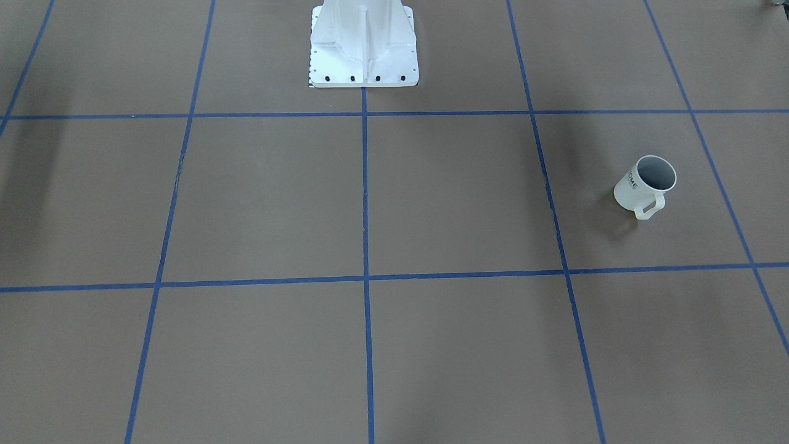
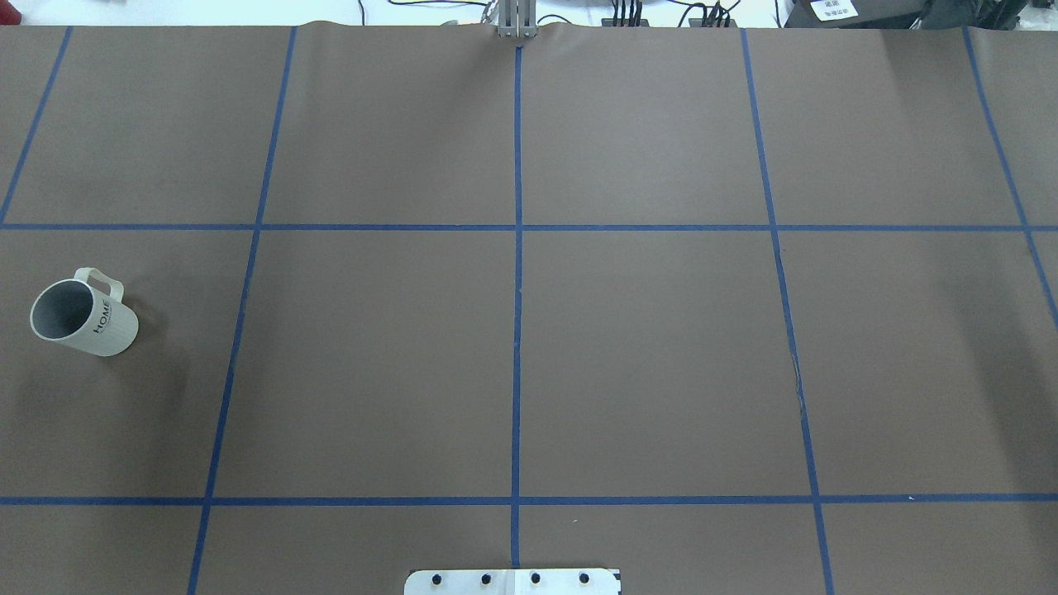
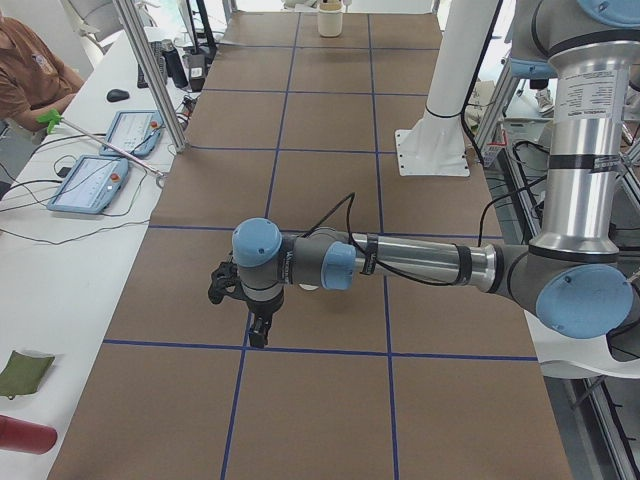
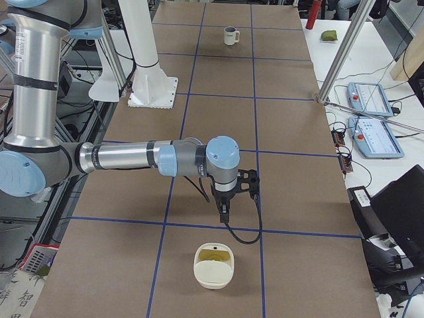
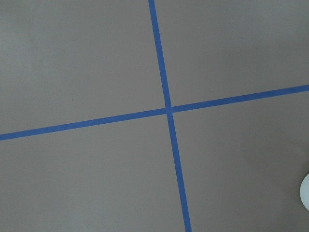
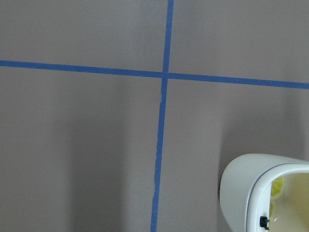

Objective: Left arm hands cup to right arm to dump lemon

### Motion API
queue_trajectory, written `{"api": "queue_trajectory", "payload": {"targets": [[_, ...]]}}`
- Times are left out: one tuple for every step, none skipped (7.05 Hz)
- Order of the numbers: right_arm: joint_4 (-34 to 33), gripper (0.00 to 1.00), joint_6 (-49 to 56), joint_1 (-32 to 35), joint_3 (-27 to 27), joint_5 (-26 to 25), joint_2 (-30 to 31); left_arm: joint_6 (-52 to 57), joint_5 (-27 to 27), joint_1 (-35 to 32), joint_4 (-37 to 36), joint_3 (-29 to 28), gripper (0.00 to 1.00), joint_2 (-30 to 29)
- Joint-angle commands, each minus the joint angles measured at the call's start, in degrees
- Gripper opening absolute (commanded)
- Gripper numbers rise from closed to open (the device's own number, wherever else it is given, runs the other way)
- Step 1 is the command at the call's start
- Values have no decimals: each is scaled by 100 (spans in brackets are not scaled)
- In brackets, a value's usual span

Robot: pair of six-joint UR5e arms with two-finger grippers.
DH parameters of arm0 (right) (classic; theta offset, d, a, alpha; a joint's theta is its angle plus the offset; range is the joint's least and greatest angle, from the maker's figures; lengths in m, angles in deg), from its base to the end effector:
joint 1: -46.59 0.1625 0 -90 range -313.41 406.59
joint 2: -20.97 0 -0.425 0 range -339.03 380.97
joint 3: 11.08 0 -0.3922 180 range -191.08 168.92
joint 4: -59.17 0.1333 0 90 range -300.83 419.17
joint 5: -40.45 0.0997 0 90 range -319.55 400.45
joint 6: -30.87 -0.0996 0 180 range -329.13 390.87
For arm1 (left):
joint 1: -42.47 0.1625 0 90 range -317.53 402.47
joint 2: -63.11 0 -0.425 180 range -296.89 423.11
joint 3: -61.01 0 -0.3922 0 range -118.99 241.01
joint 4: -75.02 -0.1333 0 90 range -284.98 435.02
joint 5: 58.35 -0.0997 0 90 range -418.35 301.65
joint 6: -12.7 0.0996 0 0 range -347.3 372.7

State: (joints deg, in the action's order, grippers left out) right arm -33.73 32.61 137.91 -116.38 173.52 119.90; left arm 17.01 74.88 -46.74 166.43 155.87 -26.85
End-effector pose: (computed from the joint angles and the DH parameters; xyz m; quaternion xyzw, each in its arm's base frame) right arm 0.0751 -0.4261 0.6054 0.0379 -0.3660 -0.0145 0.9297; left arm -0.0582 -0.4984 0.6159 0.0618 0.3661 0.0613 0.9265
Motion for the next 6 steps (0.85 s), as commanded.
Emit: {"api": "queue_trajectory", "payload": {"targets": [[-9, 100, -34, 0, 9, 9, 4, -305, -276, 0, -9, -2, 100, -21], [-9, 100, -43, 0, 9, -8, 12, -1021, -375, 9, 0, 15, 100, -21], [-9, 100, -43, 0, 9, -17, 13, -1202, -385, 9, 0, 24, 100, -21], [0, 100, -34, 0, 9, -17, 13, -1213, -385, 18, 0, 15, 100, -12], [-9, 100, -34, 0, 9, -17, 13, -1204, -385, 9, 0, 15, 100, -12], [0, 100, -34, 0, 9, -17, 13, -1213, -385, 18, 0, 15, 100, -12]]}}
